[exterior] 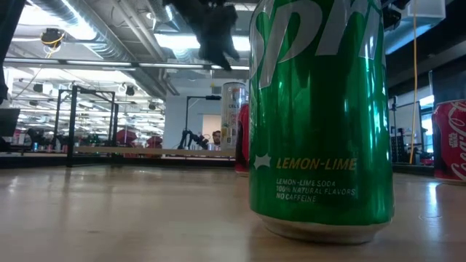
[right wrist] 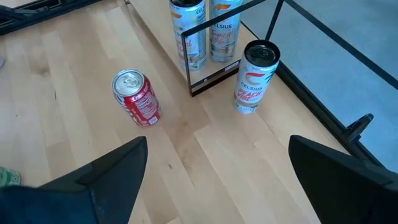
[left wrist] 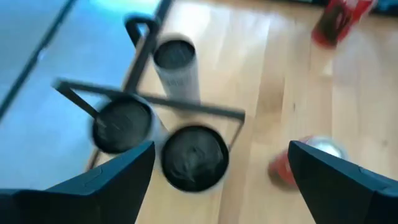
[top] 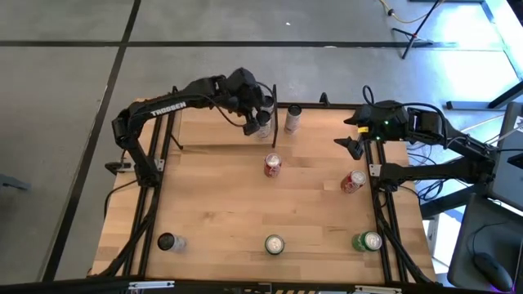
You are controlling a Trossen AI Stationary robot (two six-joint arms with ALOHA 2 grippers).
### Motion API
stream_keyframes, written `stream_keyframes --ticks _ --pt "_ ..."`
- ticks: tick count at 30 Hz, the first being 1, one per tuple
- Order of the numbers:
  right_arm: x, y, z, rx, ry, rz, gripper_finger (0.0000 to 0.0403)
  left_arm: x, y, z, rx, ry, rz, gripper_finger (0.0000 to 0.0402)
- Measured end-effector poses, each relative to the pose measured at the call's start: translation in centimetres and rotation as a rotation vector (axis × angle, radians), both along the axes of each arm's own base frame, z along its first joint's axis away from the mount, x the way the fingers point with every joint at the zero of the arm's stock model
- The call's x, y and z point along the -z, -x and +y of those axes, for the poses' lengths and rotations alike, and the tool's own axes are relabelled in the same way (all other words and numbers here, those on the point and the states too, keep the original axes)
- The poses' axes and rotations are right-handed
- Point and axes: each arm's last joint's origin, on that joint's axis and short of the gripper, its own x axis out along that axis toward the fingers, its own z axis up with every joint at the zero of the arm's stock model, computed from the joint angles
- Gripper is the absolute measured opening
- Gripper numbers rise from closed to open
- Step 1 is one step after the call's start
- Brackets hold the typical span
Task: Place canned beverage on shelf
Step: Put the left red white soda can on the shelf
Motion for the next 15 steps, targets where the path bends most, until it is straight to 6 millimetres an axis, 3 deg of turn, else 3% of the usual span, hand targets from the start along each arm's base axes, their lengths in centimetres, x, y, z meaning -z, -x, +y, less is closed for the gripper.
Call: stream_keyframes --ticks 3,6,15 --pt "0.0 0.0 0.0 0.004 0.004 0.001 0.0376 -2.3 0.3 -0.1 0.003 -0.021 -0.040 0.0355" --pt "0.0 0.0 0.0 0.007 0.004 -0.002 0.0376 -3.3 0.2 -0.9 0.030 -0.020 -0.060 0.0355" --pt "0.4 0.9 0.4 -0.051 -0.012 -0.047 0.0376 -0.8 -0.5 -4.8 0.072 0.101 -0.038 0.0355"
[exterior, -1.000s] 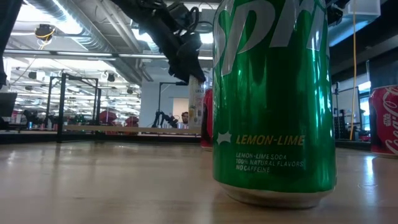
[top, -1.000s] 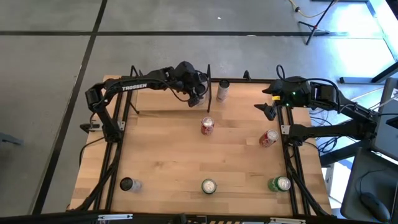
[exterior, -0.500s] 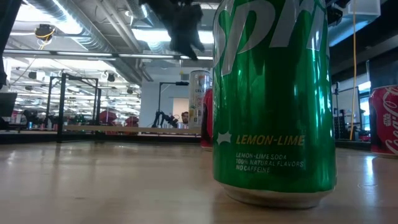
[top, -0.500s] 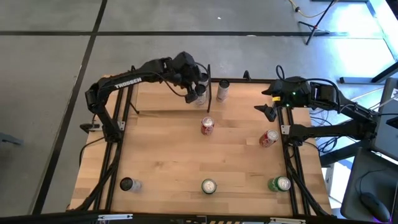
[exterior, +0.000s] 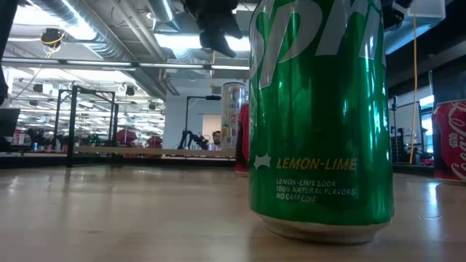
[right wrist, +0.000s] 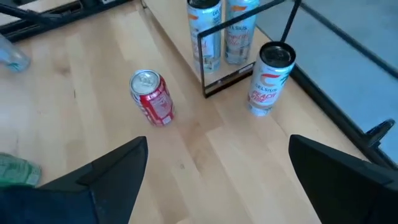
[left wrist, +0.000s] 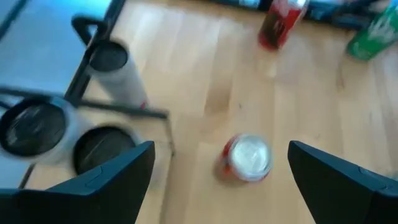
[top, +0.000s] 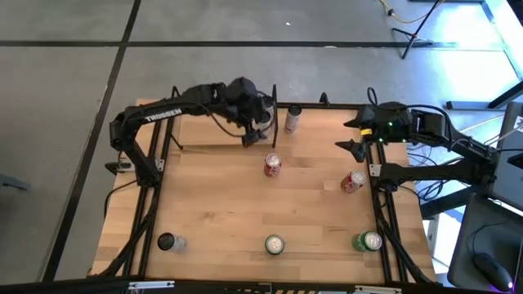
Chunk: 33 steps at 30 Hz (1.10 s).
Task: Place canned beverage on shelf
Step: Put the left red white soda can on the shelf
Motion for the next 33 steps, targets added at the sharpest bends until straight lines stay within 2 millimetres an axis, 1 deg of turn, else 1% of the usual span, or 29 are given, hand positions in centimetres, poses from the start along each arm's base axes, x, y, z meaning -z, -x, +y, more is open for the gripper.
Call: stream_keyframes --ticks 2,5,8,13,18,21,23,25,27,30,33 --pt "0.6 0.5 0.2 -0.014 0.011 -0.037 0.0376 -0.2 0.1 -1.1 -0.035 -0.005 -0.043 0.0355" --pt "1.4 1.1 0.5 -0.058 -0.004 -0.107 0.0376 -1.0 0.2 -2.6 -0.143 -0.014 -0.135 0.0355" --pt "2.1 1.3 0.7 -0.106 -0.027 -0.162 0.0376 -0.9 -0.2 -3.8 -0.215 0.058 -0.168 0.0355" --pt "3.1 0.6 0.6 -0.142 -0.035 -0.158 0.0376 -0.9 -1.2 -5.5 -0.262 0.188 -0.234 0.0355" --pt "3.5 0.0 0.5 -0.175 -0.020 -0.119 0.0376 0.5 -2.0 -7.0 -0.318 0.196 -0.172 0.0355" --pt "3.6 -0.2 0.5 -0.204 -0.041 -0.111 0.0376 1.0 -2.2 -8.2 -0.324 0.165 -0.145 0.0355" --pt "3.7 -0.3 0.5 -0.208 -0.045 -0.109 0.0376 1.6 -2.8 -8.9 -0.328 0.141 -0.133 0.0355" --pt "3.7 -0.4 0.5 -0.199 -0.057 -0.106 0.0376 2.7 -3.3 -9.4 -0.316 0.138 -0.086 0.0355" --pt "3.8 -0.4 0.5 -0.187 -0.073 -0.105 0.0376 3.2 -4.0 -9.6 -0.300 0.152 -0.101 0.0355" --pt "3.8 -0.6 0.5 -0.185 -0.075 -0.105 0.0376 4.5 -4.9 -9.5 -0.300 0.103 -0.068 0.0355" --pt "3.9 -0.6 0.5 -0.176 -0.094 -0.101 0.0376 6.5 -5.7 -9.3 -0.262 0.030 0.009 0.0355"
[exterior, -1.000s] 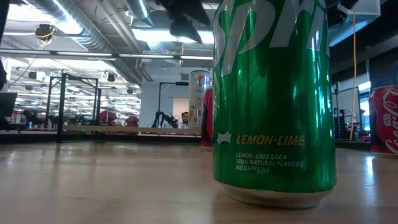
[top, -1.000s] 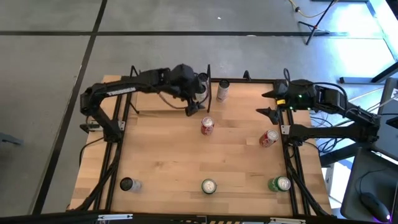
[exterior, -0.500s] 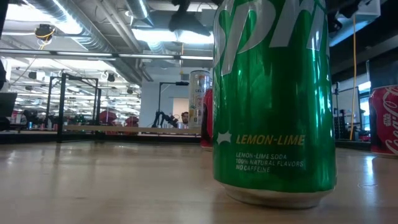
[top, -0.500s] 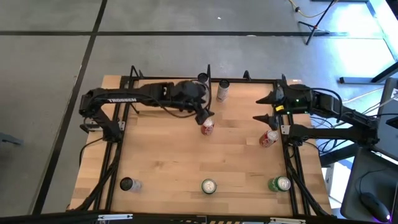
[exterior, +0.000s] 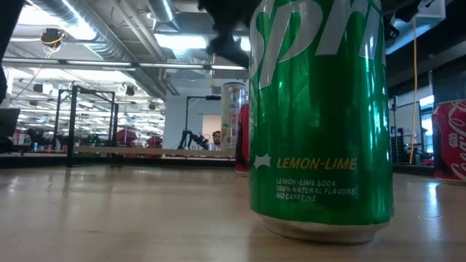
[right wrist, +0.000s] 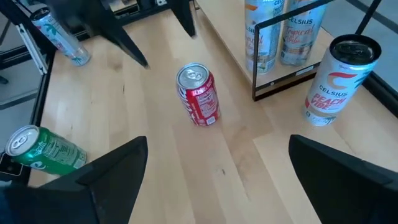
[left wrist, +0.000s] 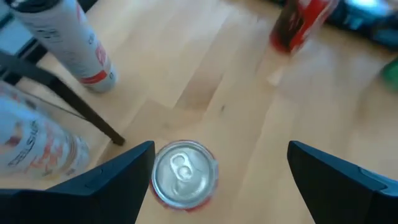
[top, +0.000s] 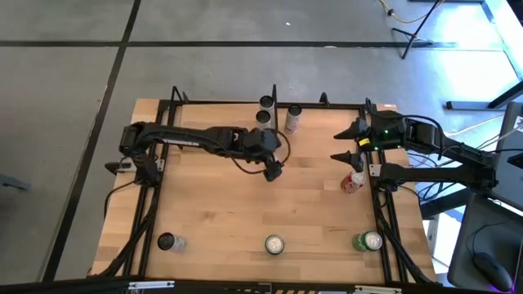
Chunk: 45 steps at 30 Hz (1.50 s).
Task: Place canned beverage on shelf
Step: Put the left red white soda can on the shelf
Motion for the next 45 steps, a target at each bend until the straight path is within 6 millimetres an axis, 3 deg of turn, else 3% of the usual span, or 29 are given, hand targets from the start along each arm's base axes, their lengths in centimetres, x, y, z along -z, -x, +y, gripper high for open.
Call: stream_keyframes --ticks 8,15,22,31,36,45 --pt "0.0 0.0 0.1 -0.022 -0.045 -0.003 0.0376 3.8 -1.3 1.7 0.028 -0.039 0.145 0.0355" --pt "0.0 -0.1 0.1 -0.019 -0.046 -0.010 0.0376 6.7 -2.2 1.6 0.070 0.017 0.228 0.0355" --pt "0.0 -0.1 0.1 -0.018 -0.045 -0.012 0.0376 7.4 -2.5 1.6 0.077 0.024 0.241 0.0350" --pt "0.0 -0.1 0.1 -0.004 -0.033 -0.009 0.0376 7.2 -2.4 1.3 0.097 0.005 0.242 0.0251" --pt "0.0 0.0 0.1 -0.005 -0.034 -0.008 0.0376 5.9 -1.8 0.6 0.124 0.023 0.230 0.0251" --pt "0.0 0.0 0.1 -0.005 -0.034 -0.008 0.0376 -2.0 3.3 -1.1 0.114 0.021 0.129 0.0251"
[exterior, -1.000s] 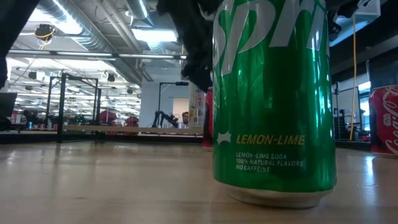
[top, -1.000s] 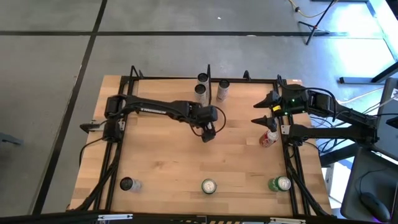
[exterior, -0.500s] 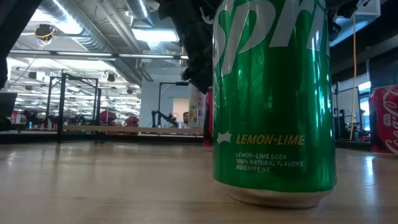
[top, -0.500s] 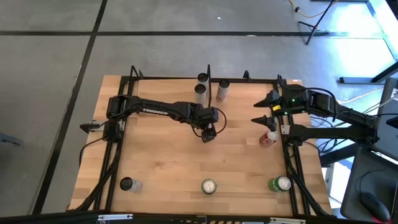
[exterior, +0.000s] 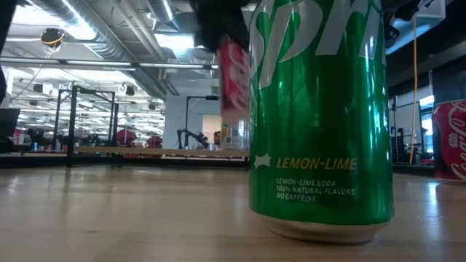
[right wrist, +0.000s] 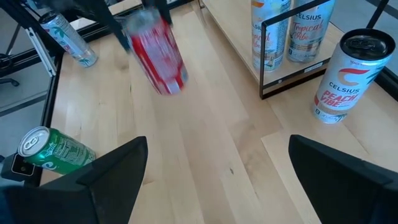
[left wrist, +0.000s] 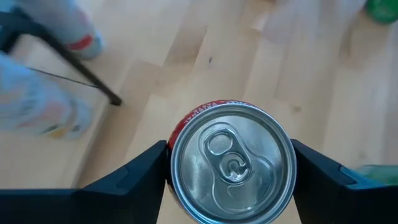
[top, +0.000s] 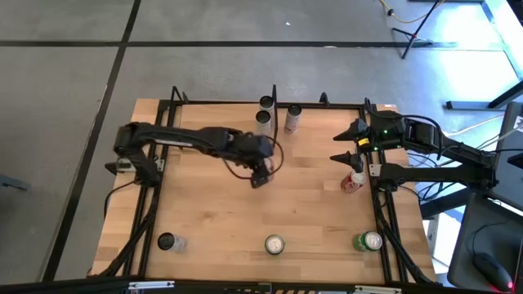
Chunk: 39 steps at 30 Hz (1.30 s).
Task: Place canned beverage on shelf
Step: Put the left red white soda can on the shelf
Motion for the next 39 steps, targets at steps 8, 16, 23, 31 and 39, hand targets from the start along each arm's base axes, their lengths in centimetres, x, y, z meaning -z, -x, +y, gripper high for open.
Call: stream_keyframes --ticks 8,16,23,31,39 --pt "0.0 0.0 0.0 -0.001 0.001 -0.001 0.0376 -5.5 6.6 0.1 -0.082 0.022 -0.033 0.0251" --pt "0.1 -0.4 -0.1 -0.003 0.001 0.010 0.0376 -7.5 11.7 0.7 -0.184 -0.054 0.045 0.0251" --pt "0.2 -0.6 -0.2 -0.003 -0.002 0.021 0.0376 -7.5 12.6 3.7 -0.233 -0.082 0.104 0.0251" --pt "0.3 -0.6 -0.2 -0.004 -0.001 0.021 0.0376 -5.8 13.6 7.8 -0.240 -0.034 0.186 0.0251" --pt "0.3 -0.6 -0.2 -0.003 -0.001 0.021 0.0376 -3.4 14.1 11.0 -0.214 0.009 0.184 0.0251"
